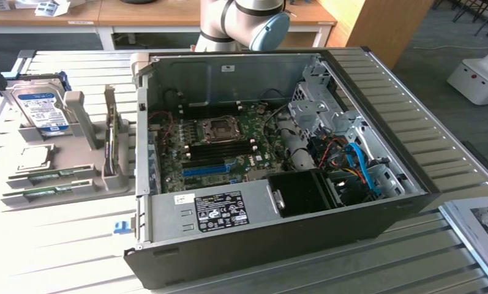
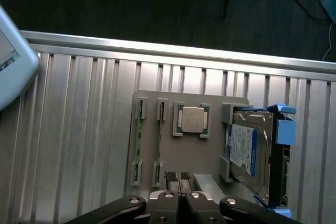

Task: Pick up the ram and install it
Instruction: 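Pick up the ram and move it above insertion slot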

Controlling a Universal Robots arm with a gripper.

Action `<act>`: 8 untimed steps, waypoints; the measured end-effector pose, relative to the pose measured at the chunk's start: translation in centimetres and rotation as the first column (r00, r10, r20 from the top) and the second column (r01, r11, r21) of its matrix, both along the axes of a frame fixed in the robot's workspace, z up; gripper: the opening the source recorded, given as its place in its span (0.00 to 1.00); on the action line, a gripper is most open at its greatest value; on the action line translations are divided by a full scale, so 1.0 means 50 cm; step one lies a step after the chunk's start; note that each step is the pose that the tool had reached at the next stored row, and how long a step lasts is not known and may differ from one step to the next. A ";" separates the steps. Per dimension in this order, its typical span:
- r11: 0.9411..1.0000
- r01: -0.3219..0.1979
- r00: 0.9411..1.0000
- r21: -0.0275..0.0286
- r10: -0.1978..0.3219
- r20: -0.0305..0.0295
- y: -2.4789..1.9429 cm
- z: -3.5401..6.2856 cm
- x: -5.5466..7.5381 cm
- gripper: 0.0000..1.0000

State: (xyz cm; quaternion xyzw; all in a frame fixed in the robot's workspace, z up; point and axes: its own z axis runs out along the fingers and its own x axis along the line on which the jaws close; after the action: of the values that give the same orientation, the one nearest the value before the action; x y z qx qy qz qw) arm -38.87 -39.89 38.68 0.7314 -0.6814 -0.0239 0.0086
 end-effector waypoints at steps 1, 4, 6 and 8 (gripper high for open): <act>1.000 0.000 1.000 0.000 0.000 0.000 0.0000 0.000 0.000 0.10; 1.000 0.000 1.000 0.000 0.000 0.000 0.0000 0.000 0.000 0.11; 1.000 0.000 1.000 0.000 0.000 0.000 0.0000 0.000 0.000 0.16; 1.000 0.000 1.000 0.000 0.000 0.000 0.0000 0.000 0.000 0.23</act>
State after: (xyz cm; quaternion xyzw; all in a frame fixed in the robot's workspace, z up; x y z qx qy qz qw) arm -38.87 -39.89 38.68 0.7314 -0.6815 -0.0239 0.0085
